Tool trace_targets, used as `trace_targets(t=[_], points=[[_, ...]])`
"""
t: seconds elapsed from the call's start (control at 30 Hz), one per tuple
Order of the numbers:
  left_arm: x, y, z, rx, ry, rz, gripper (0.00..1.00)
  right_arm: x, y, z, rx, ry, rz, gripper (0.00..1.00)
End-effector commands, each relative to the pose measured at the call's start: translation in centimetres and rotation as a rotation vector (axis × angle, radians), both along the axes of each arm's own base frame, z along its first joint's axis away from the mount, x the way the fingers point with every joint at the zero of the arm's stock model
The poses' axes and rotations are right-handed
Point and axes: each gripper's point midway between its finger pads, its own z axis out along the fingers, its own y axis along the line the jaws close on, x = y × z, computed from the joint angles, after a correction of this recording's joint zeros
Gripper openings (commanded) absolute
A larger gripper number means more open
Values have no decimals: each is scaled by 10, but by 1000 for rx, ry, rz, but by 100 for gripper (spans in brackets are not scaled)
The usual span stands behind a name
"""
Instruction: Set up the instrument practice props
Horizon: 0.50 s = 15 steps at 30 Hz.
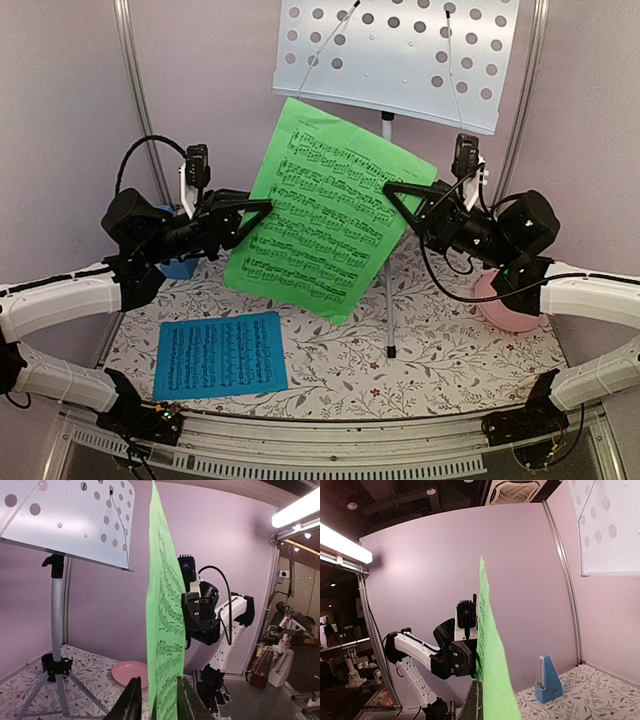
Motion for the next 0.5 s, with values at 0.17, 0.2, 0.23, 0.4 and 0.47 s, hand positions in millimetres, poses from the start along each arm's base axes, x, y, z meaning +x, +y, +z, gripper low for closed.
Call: trace_targets(t=[0.17, 0.2, 0.23, 0.4, 0.47], points=[[67, 14, 66, 89, -53, 449, 53, 29, -68, 104, -27, 12, -466, 0], [72, 15, 74, 96, -67, 484, 55, 28, -75, 116, -19, 2, -494, 0], [79, 16, 80, 109, -76, 518, 56, 27, -80, 128, -17, -17, -521, 0], [117, 11, 112, 159, -115, 654, 58, 34, -95, 170, -47, -92, -658, 0], [127, 7, 132, 158, -141, 683, 57, 38, -101, 185, -42, -109, -709, 0]])
